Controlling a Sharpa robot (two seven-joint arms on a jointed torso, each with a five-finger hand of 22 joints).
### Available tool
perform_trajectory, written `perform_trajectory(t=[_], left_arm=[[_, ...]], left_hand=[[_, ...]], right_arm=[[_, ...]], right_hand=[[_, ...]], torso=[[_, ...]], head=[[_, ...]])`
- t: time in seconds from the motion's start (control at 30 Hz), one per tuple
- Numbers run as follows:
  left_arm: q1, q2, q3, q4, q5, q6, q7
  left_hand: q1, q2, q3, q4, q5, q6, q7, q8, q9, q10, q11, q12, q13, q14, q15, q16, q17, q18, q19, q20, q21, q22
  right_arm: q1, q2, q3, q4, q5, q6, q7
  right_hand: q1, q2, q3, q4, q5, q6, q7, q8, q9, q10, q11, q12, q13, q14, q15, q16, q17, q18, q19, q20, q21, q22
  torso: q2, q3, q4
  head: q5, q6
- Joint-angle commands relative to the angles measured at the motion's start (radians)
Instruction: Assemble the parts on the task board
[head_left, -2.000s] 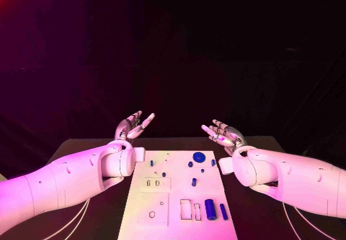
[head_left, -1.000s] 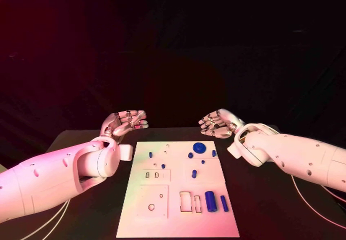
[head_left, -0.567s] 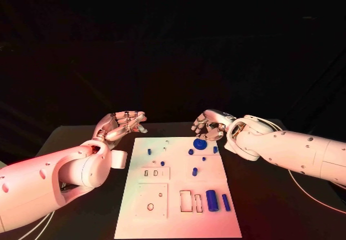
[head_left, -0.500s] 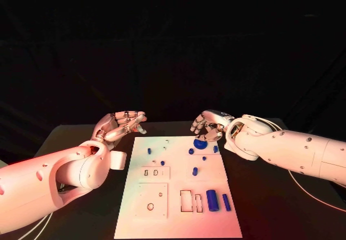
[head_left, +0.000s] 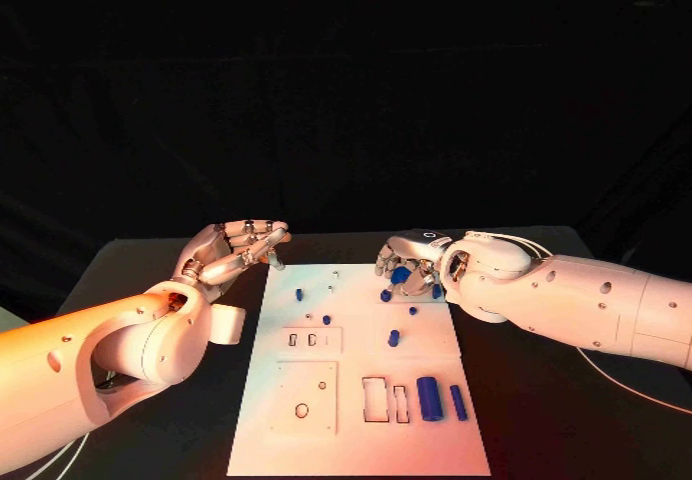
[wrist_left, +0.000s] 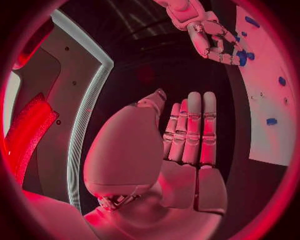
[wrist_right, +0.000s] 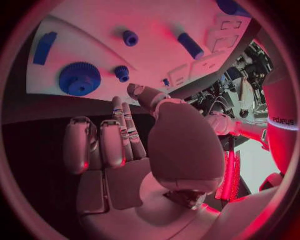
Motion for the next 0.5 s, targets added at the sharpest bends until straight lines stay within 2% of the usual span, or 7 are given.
perform_trajectory(t=[0.03,0.37,0.5], left_arm=[[0.002,0.000,0.002,0.000,-0.015,0.021,0.000],[0.003,-0.001,0.002,-0.009,-0.014,0.019,0.001],[0.003,-0.001,0.002,-0.010,-0.013,0.019,0.001]], left_hand=[[-0.006,-0.006,0.007,0.000,0.000,-0.002,-0.007,-0.003,0.001,0.007,-0.001,-0.006,0.002,-0.007,0.003,0.003,0.002,0.018,-0.006,0.000,0.004,0.001],[-0.008,-0.006,0.008,0.001,0.000,-0.002,-0.006,-0.004,0.002,0.006,-0.001,-0.007,0.002,-0.007,0.003,0.008,0.003,0.018,-0.009,0.000,0.013,0.007],[-0.008,-0.006,0.008,0.001,0.000,-0.002,-0.006,-0.004,0.002,0.006,-0.001,-0.007,0.002,-0.007,0.003,0.008,0.003,0.018,-0.009,0.000,0.013,0.007]], right_arm=[[0.001,-0.005,0.000,0.008,-0.059,0.056,-0.031],[-0.003,-0.008,0.000,0.021,-0.066,0.079,-0.039],[-0.004,-0.004,0.000,0.016,-0.068,0.083,-0.042]], right_hand=[[-0.011,0.002,-0.004,0.004,-0.004,-0.004,0.001,0.001,0.002,-0.009,-0.001,-0.002,-0.001,0.061,0.006,0.007,0.004,-0.014,0.008,0.001,0.009,0.006],[-0.016,0.003,-0.010,0.007,0.000,-0.003,0.001,0.002,0.007,-0.012,-0.001,-0.002,-0.001,0.061,0.006,0.014,0.008,-0.016,0.014,0.002,0.017,0.018],[-0.015,0.007,-0.009,0.009,0.005,0.001,0.000,0.005,0.010,-0.010,-0.002,-0.001,0.000,0.060,0.006,0.019,0.011,-0.017,0.017,0.003,0.021,0.025]], torso=[[0.005,0.0016,0.0020],[0.011,0.0026,0.0029],[0.012,0.0019,0.0037]], head=[[-0.001,-0.001],[-0.001,0.004],[-0.002,0.006]])
